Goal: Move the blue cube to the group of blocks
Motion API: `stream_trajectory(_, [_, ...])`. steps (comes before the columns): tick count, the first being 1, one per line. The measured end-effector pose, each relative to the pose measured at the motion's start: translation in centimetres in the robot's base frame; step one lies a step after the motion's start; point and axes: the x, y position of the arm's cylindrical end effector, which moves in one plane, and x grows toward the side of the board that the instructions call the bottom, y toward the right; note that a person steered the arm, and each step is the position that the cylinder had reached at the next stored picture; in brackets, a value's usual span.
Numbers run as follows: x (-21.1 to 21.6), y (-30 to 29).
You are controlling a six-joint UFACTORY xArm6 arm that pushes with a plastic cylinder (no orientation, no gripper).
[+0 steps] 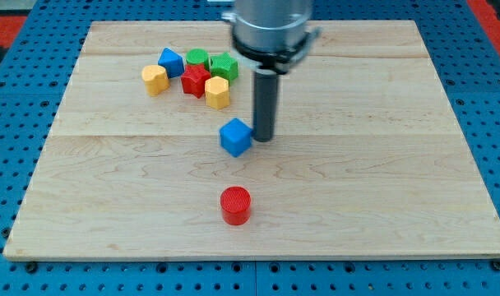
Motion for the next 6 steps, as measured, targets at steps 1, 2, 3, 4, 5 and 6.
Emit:
stream_trajectory(1, [-0.6, -3.5])
stream_trajectory(2, [-0.2, -0.4])
stream_trajectory(3, [-0.2, 5.8])
stream_trajectory(4, [-0.2, 12.0])
stream_trajectory(5, [-0.2, 12.2])
stream_trajectory(6, [-0.2, 12.2])
